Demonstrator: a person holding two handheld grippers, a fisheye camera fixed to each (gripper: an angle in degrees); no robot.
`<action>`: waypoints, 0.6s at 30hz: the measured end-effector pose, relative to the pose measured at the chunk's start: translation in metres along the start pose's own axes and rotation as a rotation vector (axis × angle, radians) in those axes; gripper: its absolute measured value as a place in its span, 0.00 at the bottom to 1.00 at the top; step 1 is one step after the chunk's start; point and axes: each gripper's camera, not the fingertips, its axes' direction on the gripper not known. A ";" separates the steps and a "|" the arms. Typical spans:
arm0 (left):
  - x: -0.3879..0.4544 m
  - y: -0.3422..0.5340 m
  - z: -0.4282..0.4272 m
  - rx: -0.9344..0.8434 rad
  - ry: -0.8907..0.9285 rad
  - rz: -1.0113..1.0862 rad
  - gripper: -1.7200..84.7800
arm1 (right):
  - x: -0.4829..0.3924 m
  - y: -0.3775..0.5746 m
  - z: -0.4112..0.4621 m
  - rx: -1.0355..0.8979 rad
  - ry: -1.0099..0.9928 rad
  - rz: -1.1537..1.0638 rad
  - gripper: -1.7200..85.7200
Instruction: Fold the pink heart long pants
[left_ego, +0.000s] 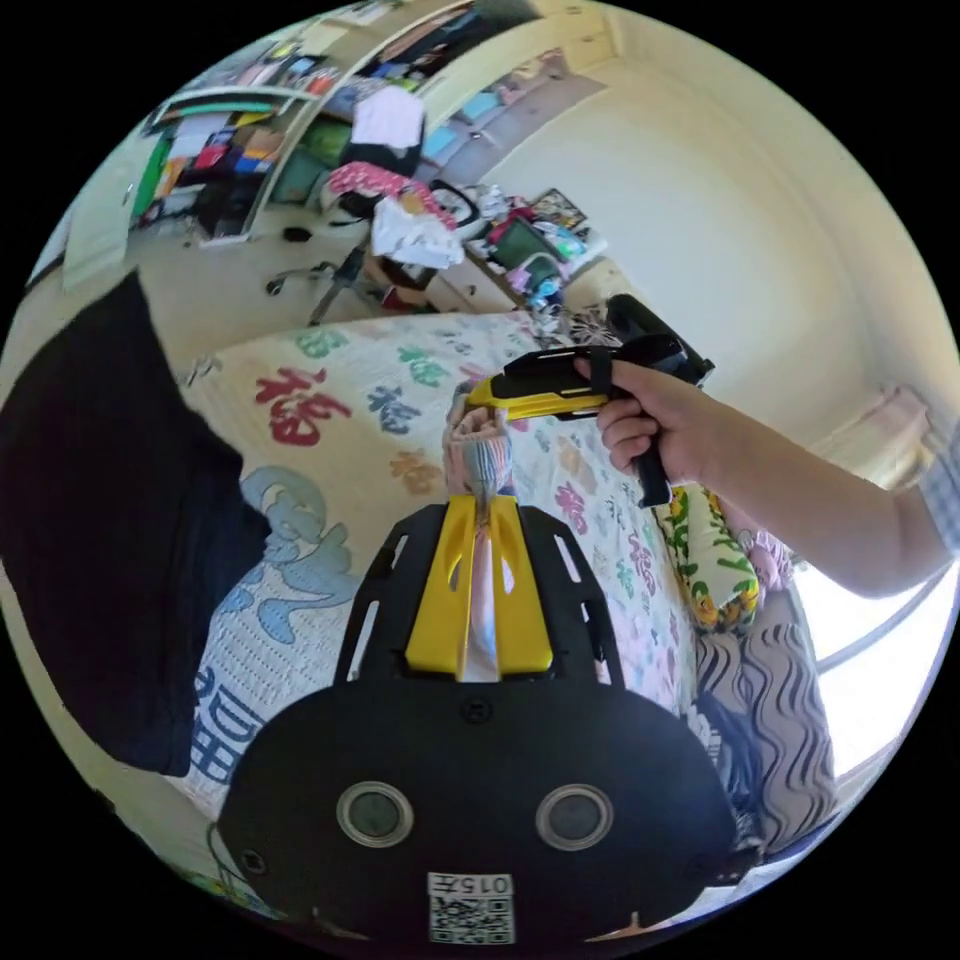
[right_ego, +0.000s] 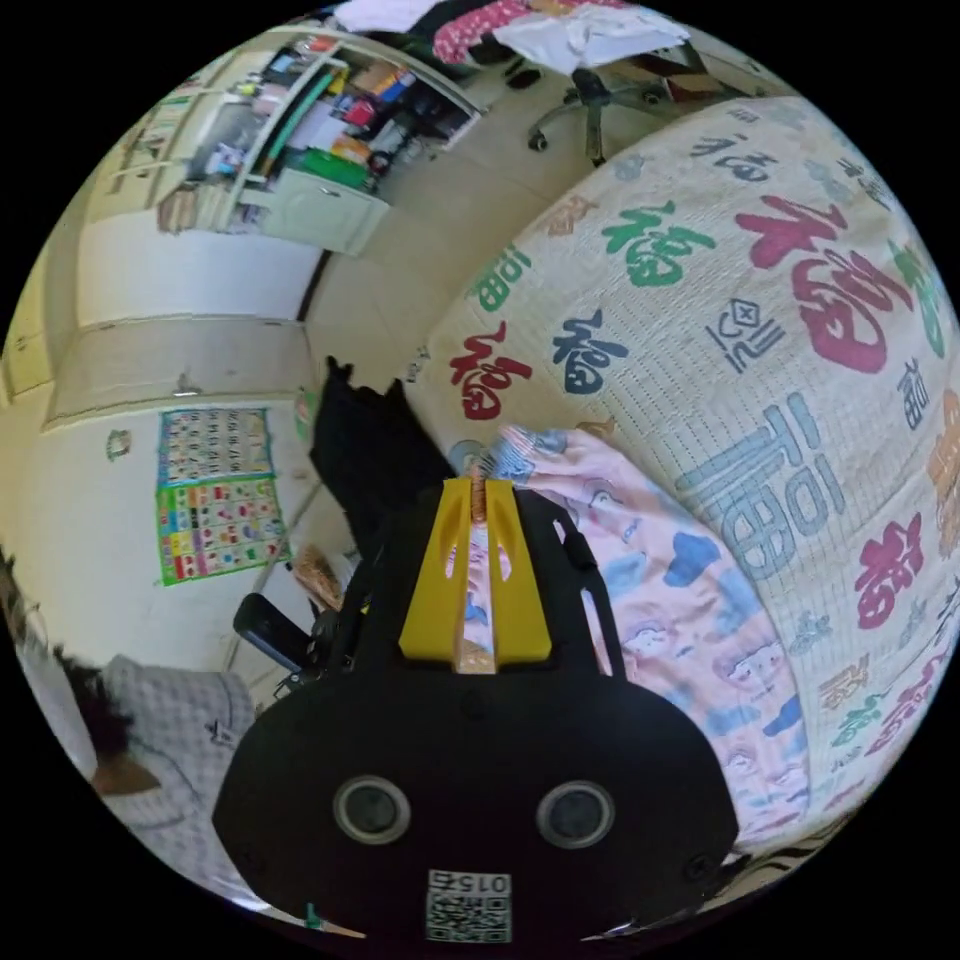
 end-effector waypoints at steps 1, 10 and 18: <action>0.030 0.004 -0.002 0.009 0.018 0.057 0.02 | 0.007 0.024 -0.029 0.043 -0.046 -0.004 0.03; 0.277 0.094 0.043 -0.044 0.158 0.456 0.02 | 0.102 0.260 -0.207 0.324 -0.173 0.093 0.03; 0.495 0.222 0.145 -0.182 0.254 0.672 0.02 | 0.219 0.468 -0.298 0.473 -0.120 0.307 0.03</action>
